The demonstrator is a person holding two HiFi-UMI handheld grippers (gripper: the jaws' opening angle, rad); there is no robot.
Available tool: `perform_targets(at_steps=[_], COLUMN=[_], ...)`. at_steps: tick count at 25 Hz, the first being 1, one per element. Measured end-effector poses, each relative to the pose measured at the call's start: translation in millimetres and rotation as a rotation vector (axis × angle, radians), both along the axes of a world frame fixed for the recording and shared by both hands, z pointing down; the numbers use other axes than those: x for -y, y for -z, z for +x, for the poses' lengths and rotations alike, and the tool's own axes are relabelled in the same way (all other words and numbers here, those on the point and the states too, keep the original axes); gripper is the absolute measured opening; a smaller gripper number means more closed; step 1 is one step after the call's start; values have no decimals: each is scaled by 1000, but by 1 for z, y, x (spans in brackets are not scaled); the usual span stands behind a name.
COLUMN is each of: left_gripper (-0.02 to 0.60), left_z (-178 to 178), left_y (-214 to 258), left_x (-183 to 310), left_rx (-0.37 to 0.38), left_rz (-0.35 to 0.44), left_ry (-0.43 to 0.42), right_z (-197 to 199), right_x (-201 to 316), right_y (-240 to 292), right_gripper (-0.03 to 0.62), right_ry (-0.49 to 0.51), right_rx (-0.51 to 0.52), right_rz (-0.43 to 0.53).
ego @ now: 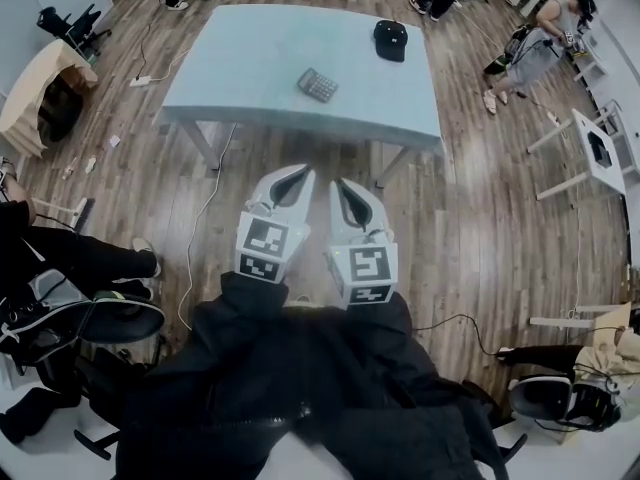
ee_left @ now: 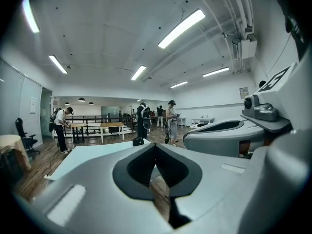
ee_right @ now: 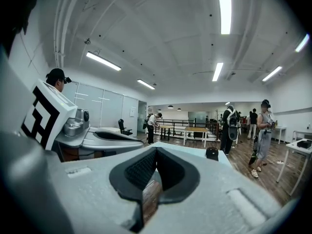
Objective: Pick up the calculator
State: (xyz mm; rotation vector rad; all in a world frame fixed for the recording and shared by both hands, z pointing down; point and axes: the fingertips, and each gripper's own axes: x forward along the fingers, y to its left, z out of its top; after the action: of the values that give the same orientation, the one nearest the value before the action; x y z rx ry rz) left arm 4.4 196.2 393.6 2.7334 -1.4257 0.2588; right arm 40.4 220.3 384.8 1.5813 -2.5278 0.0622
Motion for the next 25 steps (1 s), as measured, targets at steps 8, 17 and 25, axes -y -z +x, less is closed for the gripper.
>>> perform_targets(at_steps=[8,17,25], left_gripper=[-5,-5,-5], left_z=[17,19,4], left_y=[-3,1,13], left_x=[9,58,125], left_rx=[9,5,12], left_rz=[-1,26,64], left_ry=[-22,-47,-43], right_z=[14,25,17], right_x=[7,51,122], right_y=[-7,-11,-4], right_gripper=[-2,-2,-2], right_ry=[-9,-52,-65], right_rx=[7,13,26], right_rz=[-18,-11,9])
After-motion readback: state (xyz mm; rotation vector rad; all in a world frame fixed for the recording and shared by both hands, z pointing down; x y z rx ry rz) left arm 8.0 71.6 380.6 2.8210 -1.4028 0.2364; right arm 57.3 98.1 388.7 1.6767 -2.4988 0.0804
